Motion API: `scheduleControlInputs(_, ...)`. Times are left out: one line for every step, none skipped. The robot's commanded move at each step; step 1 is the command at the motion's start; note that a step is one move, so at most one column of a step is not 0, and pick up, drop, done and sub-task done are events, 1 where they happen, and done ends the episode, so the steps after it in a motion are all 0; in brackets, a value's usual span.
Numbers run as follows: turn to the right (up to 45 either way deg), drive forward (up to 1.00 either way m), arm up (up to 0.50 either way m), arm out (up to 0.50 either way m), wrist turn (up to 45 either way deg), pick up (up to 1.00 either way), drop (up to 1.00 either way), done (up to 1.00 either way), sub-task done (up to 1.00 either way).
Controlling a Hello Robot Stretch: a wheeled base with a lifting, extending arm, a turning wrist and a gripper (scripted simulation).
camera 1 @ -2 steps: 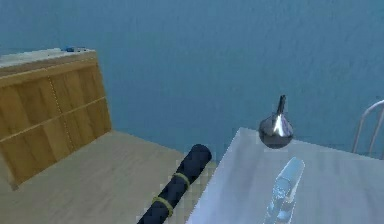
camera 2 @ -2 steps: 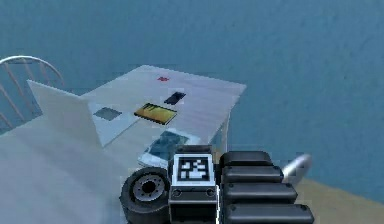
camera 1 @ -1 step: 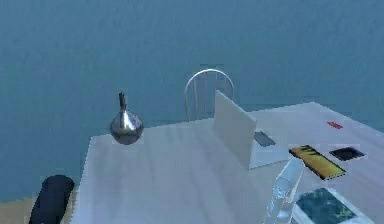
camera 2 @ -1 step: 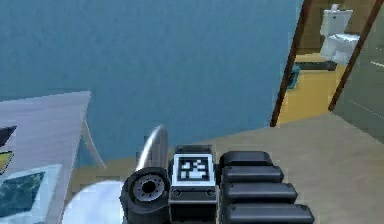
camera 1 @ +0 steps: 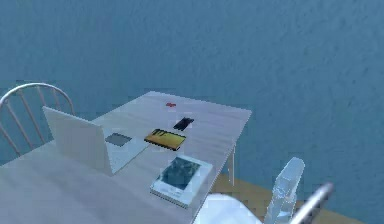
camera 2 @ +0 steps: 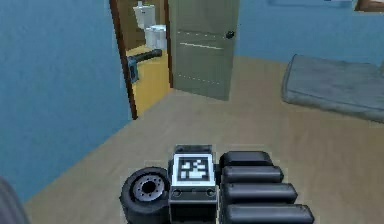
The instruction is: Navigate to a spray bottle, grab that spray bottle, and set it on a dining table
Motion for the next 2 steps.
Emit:
scheduleControlInputs(9.0, 0.0, 0.0, 0.0, 0.0, 0.0, 0.0, 0.0, 0.0)
scheduleControlInputs(-45.0, 0.0, 0.0, 0.0, 0.0, 0.0, 0.0, 0.0, 0.0)
